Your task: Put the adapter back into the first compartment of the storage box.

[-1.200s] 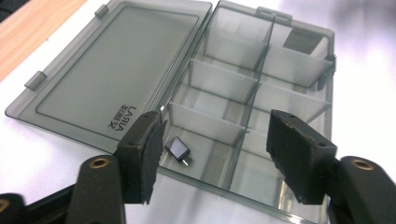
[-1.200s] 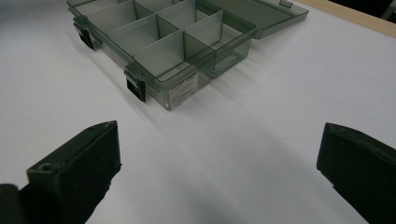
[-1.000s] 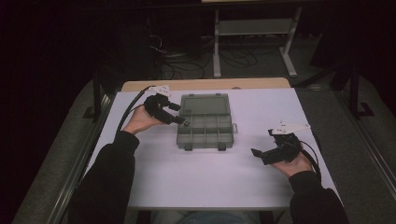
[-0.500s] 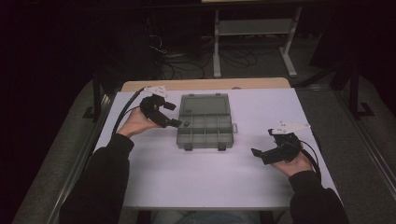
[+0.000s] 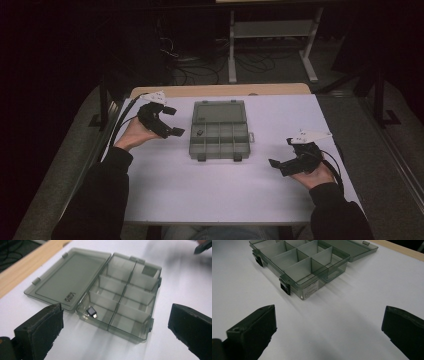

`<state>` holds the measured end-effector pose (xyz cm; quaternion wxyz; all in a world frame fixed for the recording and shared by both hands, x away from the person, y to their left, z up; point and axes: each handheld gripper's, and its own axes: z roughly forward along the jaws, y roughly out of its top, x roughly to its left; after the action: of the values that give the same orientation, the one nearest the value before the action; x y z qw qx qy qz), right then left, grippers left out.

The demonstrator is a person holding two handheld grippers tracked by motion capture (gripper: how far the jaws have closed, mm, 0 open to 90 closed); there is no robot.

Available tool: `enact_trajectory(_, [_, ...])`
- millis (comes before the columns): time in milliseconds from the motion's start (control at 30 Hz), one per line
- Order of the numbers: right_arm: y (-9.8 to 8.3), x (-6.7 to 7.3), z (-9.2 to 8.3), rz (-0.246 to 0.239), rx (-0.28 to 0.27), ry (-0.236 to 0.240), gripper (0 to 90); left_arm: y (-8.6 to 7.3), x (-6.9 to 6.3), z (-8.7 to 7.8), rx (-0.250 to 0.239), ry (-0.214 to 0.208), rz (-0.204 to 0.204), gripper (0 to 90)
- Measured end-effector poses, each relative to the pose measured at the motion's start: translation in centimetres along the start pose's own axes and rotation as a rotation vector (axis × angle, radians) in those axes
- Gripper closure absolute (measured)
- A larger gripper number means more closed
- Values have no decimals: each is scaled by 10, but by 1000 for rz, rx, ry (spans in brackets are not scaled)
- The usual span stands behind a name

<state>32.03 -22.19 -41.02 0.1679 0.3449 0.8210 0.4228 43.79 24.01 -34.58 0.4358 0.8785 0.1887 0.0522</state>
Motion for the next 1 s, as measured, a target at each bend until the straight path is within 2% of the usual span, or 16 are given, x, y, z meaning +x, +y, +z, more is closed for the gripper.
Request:
enact_trajectory(433, [0,0,0,-4,-2,-4,0,-7,-12,-31,-41,91,31,0])
enact_trajectory(733, [0,1,0,-6,3,-10,0,-17,-16,-48,-72,137,20,0])
enact_trajectory(1000, [0,1,1,-4,5,-9,0,-36,-16,-64,-99,168,-11,0])
